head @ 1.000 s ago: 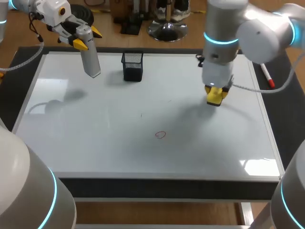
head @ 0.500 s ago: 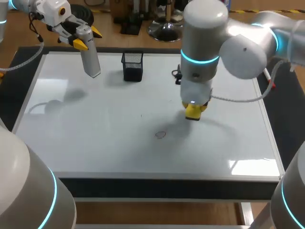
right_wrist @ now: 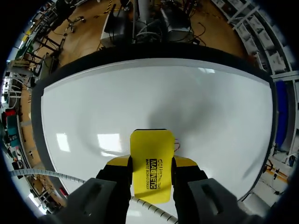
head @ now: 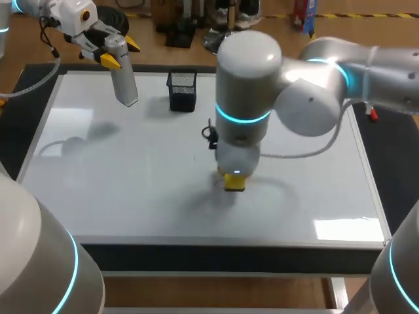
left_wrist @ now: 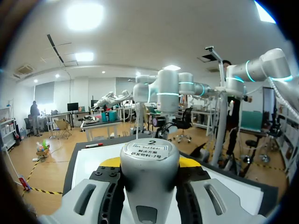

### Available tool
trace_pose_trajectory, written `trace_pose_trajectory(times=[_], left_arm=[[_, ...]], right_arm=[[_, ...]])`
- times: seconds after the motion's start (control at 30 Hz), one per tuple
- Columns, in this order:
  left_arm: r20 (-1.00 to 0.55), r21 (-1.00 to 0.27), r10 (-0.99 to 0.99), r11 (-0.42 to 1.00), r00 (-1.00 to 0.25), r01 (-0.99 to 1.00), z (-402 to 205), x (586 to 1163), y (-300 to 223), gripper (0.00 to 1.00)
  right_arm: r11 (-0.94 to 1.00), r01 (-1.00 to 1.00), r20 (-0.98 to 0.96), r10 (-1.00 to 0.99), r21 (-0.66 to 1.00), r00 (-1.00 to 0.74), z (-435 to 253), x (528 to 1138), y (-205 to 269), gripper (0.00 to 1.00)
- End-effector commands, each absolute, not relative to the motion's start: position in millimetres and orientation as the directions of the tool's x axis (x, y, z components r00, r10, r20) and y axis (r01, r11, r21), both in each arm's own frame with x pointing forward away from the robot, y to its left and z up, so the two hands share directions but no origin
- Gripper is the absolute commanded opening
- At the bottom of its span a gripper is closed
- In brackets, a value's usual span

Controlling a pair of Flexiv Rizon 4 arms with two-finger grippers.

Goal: Pick up the inspection probe, press it on each red-marked spot on the whiteboard one by one, put down the probe, pick up the eraser, and wipe off all the red marks.

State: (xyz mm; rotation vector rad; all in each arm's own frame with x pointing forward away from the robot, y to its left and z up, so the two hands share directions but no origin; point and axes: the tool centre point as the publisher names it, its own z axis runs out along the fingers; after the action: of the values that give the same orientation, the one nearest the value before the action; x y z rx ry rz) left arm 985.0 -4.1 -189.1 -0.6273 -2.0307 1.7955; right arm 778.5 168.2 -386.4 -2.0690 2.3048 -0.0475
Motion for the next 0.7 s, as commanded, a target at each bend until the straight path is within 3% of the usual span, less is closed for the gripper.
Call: trace_pose_trajectory(times=[0.03, 0.7], left_arm=[[-0.025, -0.992, 0.550, 0.093, -0.835, 0.091, -188.9, 987.1, -3.6, 0.00], [-0.025, -0.992, 0.550, 0.093, -0.835, 0.091, -188.9, 987.1, -3.6, 0.00]], right_arm=[[0.088, -0.995, 0.001, -0.996, -0.049, -0.088, -395.3, 775.7, 185.8, 0.00], [-0.011, -1.000, -0.009, -1.000, -0.019, 0.011, -420.4, 779.6, 222.2, 0.00]])
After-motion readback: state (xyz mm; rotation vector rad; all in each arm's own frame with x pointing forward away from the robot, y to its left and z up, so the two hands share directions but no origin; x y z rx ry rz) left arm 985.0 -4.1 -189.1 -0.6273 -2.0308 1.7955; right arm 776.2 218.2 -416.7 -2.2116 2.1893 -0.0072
